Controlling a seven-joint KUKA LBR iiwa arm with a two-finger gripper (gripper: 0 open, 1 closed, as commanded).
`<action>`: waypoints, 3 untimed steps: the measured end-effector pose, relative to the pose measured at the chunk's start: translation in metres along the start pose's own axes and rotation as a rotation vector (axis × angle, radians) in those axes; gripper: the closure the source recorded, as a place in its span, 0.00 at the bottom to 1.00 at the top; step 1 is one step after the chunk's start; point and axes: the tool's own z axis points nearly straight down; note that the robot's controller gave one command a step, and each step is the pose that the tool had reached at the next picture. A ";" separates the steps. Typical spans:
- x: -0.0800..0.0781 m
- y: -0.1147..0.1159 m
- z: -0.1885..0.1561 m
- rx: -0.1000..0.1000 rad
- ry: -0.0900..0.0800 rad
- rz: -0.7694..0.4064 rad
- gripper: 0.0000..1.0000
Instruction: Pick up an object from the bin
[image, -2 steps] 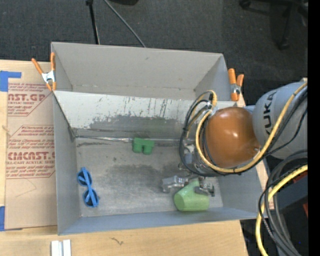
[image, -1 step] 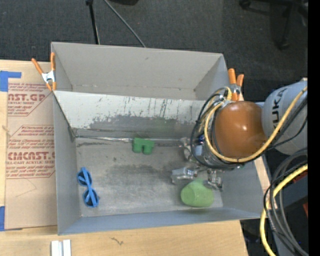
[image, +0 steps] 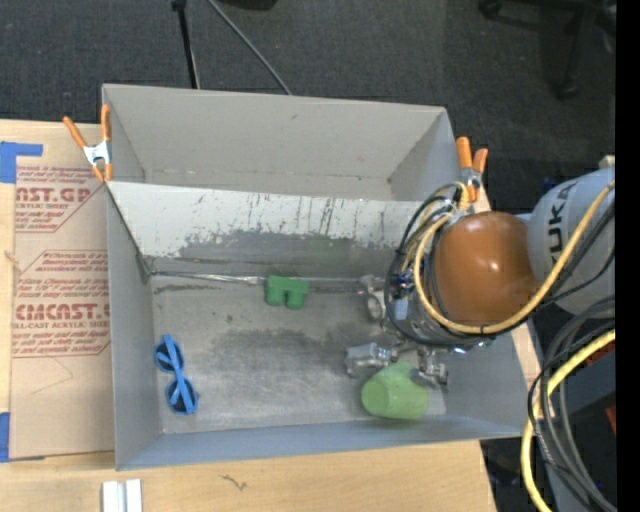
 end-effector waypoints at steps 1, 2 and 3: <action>-0.008 -0.003 0.010 -0.015 -0.008 -0.371 0.00; -0.013 0.011 0.007 -0.023 -0.006 -0.248 0.00; -0.013 0.010 0.006 -0.020 -0.006 -0.247 1.00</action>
Offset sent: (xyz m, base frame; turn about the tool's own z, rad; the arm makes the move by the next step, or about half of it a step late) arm 0.0042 0.0044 -0.0117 -0.3727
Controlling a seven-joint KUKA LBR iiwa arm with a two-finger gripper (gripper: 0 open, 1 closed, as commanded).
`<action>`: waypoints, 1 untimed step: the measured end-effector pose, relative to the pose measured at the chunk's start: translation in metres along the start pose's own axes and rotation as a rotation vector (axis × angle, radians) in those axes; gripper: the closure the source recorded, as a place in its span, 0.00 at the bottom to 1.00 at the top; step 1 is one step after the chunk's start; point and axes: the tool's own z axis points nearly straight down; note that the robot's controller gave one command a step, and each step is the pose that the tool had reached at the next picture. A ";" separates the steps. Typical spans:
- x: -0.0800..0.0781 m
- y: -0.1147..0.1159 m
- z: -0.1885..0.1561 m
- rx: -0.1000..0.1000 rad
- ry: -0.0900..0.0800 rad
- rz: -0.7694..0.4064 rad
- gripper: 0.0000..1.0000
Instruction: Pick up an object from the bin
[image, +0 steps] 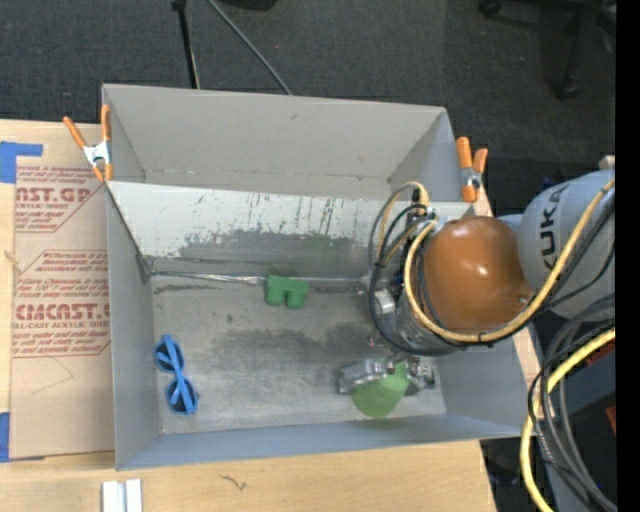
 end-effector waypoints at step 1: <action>0.014 -0.026 -0.117 0.008 0.001 -0.009 1.00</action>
Offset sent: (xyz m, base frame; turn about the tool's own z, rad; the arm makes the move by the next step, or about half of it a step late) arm 0.0213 -0.0178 0.1132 -0.0120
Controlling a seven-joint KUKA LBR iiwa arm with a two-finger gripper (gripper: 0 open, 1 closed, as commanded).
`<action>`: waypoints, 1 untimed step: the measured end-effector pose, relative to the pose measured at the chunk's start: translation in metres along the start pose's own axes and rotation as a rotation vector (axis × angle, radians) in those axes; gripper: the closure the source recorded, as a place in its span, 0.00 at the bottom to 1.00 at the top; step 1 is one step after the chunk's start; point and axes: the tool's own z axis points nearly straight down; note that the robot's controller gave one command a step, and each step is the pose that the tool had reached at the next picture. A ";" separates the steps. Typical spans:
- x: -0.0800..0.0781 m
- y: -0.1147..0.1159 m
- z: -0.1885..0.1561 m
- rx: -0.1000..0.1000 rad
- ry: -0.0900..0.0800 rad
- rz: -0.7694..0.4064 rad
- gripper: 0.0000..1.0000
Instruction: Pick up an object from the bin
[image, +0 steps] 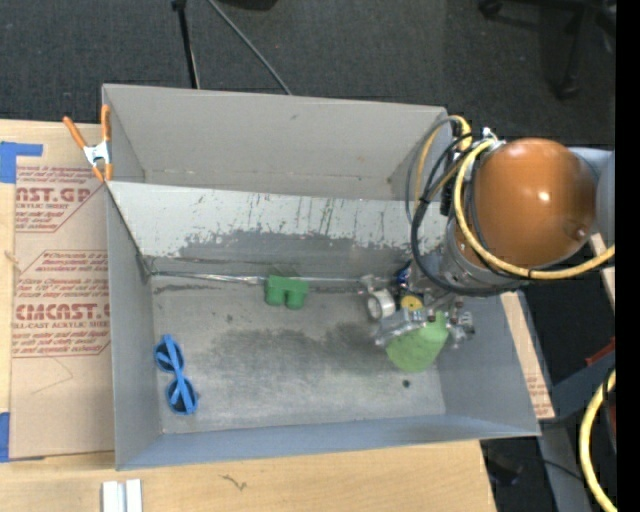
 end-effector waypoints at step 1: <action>0.063 -0.022 -0.092 -0.006 -0.001 -0.279 1.00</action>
Offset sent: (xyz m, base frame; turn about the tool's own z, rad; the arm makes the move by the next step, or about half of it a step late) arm 0.0122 -0.0655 0.0917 -0.2825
